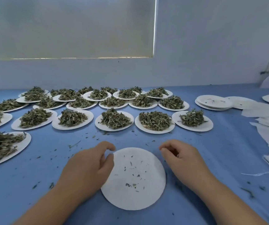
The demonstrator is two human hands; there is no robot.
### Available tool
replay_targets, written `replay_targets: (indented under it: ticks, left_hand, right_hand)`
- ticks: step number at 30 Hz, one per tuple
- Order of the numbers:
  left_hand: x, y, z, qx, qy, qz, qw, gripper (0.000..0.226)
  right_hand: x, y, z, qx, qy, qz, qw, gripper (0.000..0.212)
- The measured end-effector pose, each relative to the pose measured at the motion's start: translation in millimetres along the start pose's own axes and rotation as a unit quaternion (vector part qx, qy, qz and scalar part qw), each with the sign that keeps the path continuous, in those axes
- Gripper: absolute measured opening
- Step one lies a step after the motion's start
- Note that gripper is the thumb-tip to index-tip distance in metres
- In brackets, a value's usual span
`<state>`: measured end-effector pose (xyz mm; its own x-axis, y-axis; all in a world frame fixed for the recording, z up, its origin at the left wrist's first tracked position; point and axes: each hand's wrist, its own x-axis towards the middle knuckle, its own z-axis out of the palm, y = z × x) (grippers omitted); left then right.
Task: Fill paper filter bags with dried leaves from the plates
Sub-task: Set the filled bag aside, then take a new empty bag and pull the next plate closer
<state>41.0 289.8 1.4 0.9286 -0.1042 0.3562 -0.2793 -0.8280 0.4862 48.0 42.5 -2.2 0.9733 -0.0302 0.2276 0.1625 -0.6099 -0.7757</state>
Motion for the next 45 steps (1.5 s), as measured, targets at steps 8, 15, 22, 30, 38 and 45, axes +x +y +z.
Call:
replay_targets:
  ticks: [8,15,22,30,38,45]
  left_hand:
    - [7.4,-3.7,-2.3,0.042,-0.059,-0.102,0.992,0.025]
    - [6.2,5.7,-10.8,-0.369,-0.103,-0.224,0.896,0.032]
    - [40.1,42.2,6.8,-0.524,-0.045,-0.217,0.823,0.024]
    - [90.9,117.7,72.0,-0.58,-0.093,-0.2,0.785,0.016]
    - [98.0,119.6,126.5,-0.403,-0.095,-0.122,0.902,0.015]
    - [102.7,116.6,129.9,-0.299,-0.129,-0.066,0.943,0.021]
  right_hand:
    - [1.6,4.8,8.7,-0.162,-0.036,0.003,0.986,0.016]
    - [-1.9,5.7,-1.8,0.022,-0.038,0.049,0.998,0.003]
    - [2.8,14.1,-43.9,0.331,-0.078,0.152,0.928,0.015]
    - [13.3,49.4,-116.7,0.395,-0.006,0.201,0.897,0.012]
    - [57.9,116.2,-173.1,0.438,0.134,0.267,0.848,0.01]
    - [136.4,153.6,-174.9,0.453,0.242,0.276,0.813,0.012]
